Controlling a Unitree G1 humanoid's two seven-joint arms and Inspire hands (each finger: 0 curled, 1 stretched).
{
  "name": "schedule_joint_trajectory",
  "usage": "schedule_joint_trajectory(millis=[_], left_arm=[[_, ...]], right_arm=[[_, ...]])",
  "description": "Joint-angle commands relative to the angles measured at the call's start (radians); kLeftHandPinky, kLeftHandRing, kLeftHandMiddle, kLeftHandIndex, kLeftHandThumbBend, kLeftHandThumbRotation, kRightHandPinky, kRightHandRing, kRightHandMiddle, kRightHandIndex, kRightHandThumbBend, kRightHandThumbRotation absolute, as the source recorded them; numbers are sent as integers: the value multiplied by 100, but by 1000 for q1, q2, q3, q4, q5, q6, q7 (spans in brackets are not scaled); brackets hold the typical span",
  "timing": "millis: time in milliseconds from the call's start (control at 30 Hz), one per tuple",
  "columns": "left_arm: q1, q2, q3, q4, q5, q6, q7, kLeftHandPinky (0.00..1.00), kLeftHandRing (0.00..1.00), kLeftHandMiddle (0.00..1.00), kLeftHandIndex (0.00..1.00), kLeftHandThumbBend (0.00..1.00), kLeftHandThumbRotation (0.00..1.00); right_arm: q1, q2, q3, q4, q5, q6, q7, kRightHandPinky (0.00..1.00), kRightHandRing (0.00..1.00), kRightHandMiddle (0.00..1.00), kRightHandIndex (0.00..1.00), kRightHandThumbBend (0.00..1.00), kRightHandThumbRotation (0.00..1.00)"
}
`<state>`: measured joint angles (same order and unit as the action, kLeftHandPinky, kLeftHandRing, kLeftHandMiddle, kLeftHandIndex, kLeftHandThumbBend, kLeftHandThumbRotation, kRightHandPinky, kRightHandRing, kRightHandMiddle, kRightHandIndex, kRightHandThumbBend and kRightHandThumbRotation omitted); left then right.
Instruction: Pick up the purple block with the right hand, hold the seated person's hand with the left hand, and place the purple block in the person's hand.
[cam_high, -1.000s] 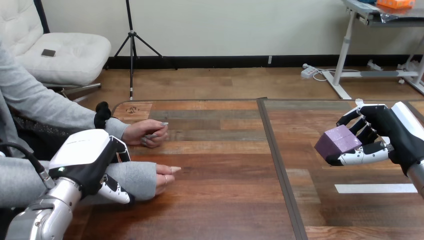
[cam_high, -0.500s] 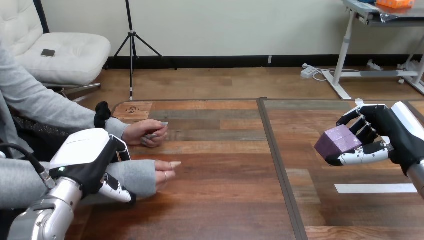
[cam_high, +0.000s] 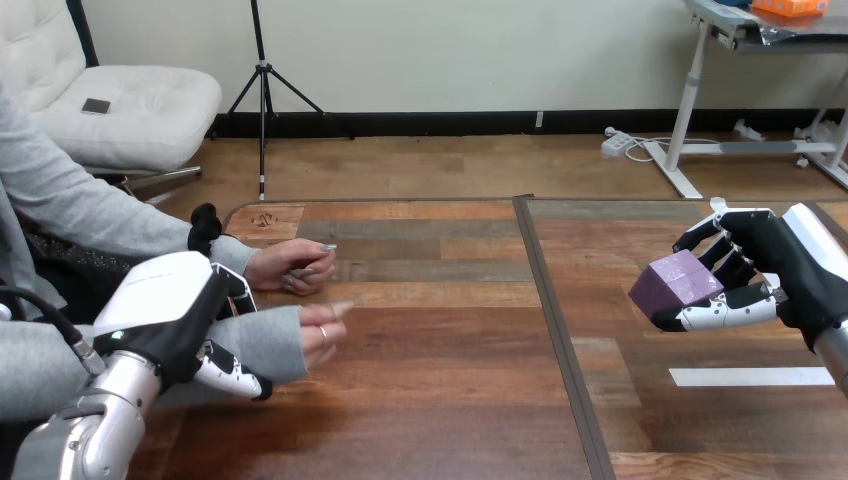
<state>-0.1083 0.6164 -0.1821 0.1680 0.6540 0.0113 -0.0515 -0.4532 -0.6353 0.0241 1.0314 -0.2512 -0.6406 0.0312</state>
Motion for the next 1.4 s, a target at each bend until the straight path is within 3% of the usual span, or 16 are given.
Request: schedule_joint_trajectory(millis=[0,333,767,1367], left_arm=[[-23,0,17,-39,-8,20,-21,22,29,37,38,83,0],[-33,48,-23,-55,56,52,-107,35,43,49,51,86,0],[-31,59,-40,-61,164,59,-113,44,53,58,59,94,0],[-32,55,-36,-70,193,67,-135,45,56,62,62,97,2]], right_arm=[[-52,-19,-20,-48,10,-12,-15,31,35,39,43,83,0],[-51,-16,-24,-50,17,-13,-9,32,35,39,43,83,0],[-53,-17,-22,-52,11,-3,-16,31,35,39,43,83,0],[-57,-18,-19,-43,4,-15,-27,33,36,40,43,84,0]])
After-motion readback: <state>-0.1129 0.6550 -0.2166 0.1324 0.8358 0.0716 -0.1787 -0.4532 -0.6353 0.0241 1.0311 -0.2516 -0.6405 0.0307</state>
